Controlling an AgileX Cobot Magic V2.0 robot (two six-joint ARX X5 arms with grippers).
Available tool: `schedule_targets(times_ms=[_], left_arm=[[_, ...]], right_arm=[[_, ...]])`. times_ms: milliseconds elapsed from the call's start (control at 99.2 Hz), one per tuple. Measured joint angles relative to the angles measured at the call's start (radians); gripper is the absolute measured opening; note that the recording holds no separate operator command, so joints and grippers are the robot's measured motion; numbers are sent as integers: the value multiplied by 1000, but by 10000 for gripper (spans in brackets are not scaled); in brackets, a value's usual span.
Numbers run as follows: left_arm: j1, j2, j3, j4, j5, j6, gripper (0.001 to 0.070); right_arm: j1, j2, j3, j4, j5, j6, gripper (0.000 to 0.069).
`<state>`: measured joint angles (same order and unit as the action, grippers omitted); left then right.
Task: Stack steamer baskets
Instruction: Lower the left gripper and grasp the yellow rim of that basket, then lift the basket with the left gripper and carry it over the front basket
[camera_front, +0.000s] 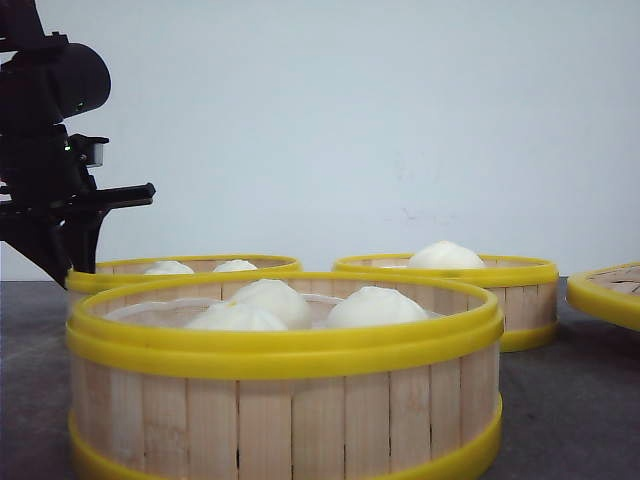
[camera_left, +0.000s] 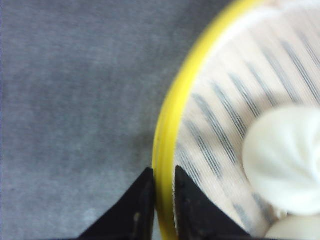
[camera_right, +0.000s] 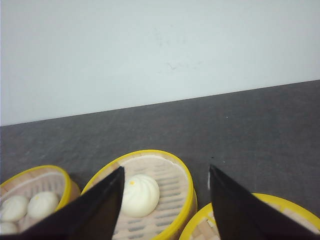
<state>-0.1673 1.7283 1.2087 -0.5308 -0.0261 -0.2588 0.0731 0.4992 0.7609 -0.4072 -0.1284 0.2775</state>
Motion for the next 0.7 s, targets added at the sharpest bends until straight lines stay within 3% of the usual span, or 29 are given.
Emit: schedule_targets(times_ms=[292, 464, 696], left_arm=[[21, -3, 0, 17, 9, 0, 28], [79, -90, 0, 26, 101, 1, 28], [117, -348, 14, 7, 156, 4, 28]], right_arm=[[0, 0, 0, -16, 0, 0, 324], [0, 0, 0, -37, 1, -3, 324], [0, 0, 0, -37, 1, -4, 324]])
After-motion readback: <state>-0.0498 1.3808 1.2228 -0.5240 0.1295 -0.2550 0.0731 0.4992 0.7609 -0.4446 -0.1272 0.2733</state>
